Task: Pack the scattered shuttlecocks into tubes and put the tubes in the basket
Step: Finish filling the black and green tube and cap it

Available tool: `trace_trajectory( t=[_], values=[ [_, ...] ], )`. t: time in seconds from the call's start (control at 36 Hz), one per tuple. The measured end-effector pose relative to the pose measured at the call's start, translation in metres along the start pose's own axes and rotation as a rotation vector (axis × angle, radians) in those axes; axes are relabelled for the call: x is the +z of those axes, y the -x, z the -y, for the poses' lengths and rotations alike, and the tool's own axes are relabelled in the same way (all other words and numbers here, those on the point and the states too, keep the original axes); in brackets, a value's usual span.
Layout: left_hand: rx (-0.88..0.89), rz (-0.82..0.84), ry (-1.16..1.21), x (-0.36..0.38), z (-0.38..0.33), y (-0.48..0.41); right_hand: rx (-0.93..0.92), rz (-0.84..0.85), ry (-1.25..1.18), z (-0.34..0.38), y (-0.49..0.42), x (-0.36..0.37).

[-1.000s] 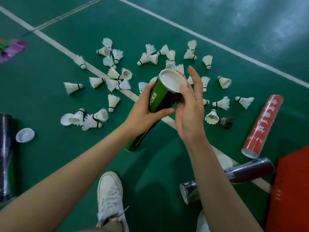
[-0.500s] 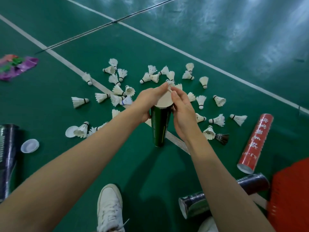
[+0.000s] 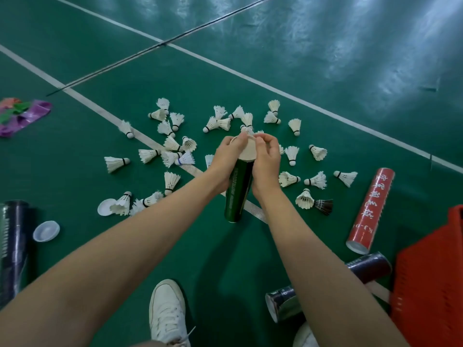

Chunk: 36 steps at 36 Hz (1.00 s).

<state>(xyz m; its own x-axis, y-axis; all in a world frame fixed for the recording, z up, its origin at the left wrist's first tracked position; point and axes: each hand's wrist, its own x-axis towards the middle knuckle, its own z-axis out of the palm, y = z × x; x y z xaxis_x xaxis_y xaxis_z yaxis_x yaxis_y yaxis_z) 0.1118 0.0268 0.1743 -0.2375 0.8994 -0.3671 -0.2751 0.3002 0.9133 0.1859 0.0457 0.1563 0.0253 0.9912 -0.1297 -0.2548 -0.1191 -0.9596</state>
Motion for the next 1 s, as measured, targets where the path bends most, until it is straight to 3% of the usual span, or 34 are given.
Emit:
trace_trajectory(
  t=[0.06,0.14,0.22,0.33,0.44,0.53,0.58,0.61,0.69,0.75,0.83,0.92,1.0],
  values=[
    [0.006,0.179,-0.020,-0.007,0.006,0.005,0.057,0.028,-0.052,0.009,-0.007,-0.009],
    [0.081,0.379,-0.270,-0.023,0.016,0.001,0.135,0.160,-0.077,0.020,-0.020,-0.030],
    [0.191,0.334,-0.440,-0.021,0.020,-0.007,0.219,0.301,0.121,0.028,-0.029,-0.046],
    [0.258,0.350,-0.429,0.003,0.023,-0.014,0.265,0.367,0.233,0.048,-0.035,-0.067],
    [0.050,0.554,0.054,0.033,0.025,-0.010,0.066,0.297,0.306,0.066,-0.030,-0.097],
    [-0.166,0.424,0.395,0.064,0.032,-0.015,-0.191,0.178,0.504,0.071,-0.021,-0.125],
    [-0.277,0.282,0.321,0.086,0.039,-0.021,-0.344,0.161,0.637,0.069,-0.012,-0.140],
    [-0.320,0.296,0.241,0.096,0.043,-0.023,-0.414,0.171,0.699,0.066,-0.007,-0.147],
    [-0.459,0.519,0.041,0.118,0.048,-0.024,-0.509,0.216,0.753,0.056,0.006,-0.172],
    [-0.518,0.599,-0.069,0.127,0.052,-0.019,-0.396,0.213,0.680,0.050,0.012,-0.189],
    [-0.530,0.552,-0.153,0.138,0.074,-0.014,-0.157,0.073,0.412,0.039,0.013,-0.214],
    [-0.448,0.525,-0.217,0.139,0.106,-0.012,0.063,-0.139,0.471,0.020,0.004,-0.238],
    [-0.342,0.502,-0.219,0.137,0.135,-0.001,0.362,-0.132,0.409,-0.006,-0.003,-0.254]
  ],
)
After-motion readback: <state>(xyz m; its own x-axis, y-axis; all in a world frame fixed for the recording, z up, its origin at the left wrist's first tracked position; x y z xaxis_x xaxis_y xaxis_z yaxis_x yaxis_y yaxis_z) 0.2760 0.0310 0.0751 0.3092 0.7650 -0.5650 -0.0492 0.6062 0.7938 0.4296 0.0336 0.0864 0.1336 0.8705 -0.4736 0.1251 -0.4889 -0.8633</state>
